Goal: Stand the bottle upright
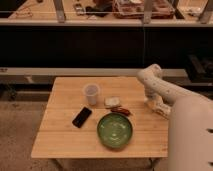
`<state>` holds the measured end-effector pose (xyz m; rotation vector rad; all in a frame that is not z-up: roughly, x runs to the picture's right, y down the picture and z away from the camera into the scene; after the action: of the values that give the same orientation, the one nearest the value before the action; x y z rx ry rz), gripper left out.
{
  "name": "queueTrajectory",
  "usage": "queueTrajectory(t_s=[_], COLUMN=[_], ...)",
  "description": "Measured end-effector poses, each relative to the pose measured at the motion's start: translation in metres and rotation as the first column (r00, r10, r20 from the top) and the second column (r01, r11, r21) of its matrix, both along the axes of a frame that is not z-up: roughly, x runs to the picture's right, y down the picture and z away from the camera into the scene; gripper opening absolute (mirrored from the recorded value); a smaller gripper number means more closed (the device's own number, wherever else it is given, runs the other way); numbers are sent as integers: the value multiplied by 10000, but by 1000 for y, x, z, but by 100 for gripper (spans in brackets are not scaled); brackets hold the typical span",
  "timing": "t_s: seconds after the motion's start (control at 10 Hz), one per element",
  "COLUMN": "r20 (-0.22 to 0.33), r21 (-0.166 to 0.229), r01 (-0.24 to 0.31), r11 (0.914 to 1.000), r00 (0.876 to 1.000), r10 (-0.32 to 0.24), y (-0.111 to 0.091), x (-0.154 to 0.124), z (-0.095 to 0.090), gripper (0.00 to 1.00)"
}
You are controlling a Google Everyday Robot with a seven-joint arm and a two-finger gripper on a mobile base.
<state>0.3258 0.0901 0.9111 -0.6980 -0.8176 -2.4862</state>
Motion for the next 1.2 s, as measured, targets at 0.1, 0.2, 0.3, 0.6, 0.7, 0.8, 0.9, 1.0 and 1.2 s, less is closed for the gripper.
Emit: queueTrajectory(t_s=[0.1,0.2,0.3,0.6,0.7,0.8,0.9,1.0,1.2], r20=[55,141,224,589,810,1197,1491,1878,2928], r21=[-61,-192,-284,83,447,1067,1460,1849,2580], r01=[-53,-175,-350,-1099,-1364,-1672,-1856,-2082,-2787], r11=[10000,9997,9990,9939,9896,9801,9717,9604,9251], r00=[10000,9997,9991,9923,9879,9808,9751,9668,9350], r10=[54,178,357,1092,1325,1542,1639,1734,2000], y=[0,3,5,-12,-27,-51,-67,-82,-110], x=[0,-1,-1,1,3,6,8,9,7], z=[-2,-4,-6,-15,-21,-32,-40,-50,-72], gripper=[19,8,2,0,0,0,0,0,0])
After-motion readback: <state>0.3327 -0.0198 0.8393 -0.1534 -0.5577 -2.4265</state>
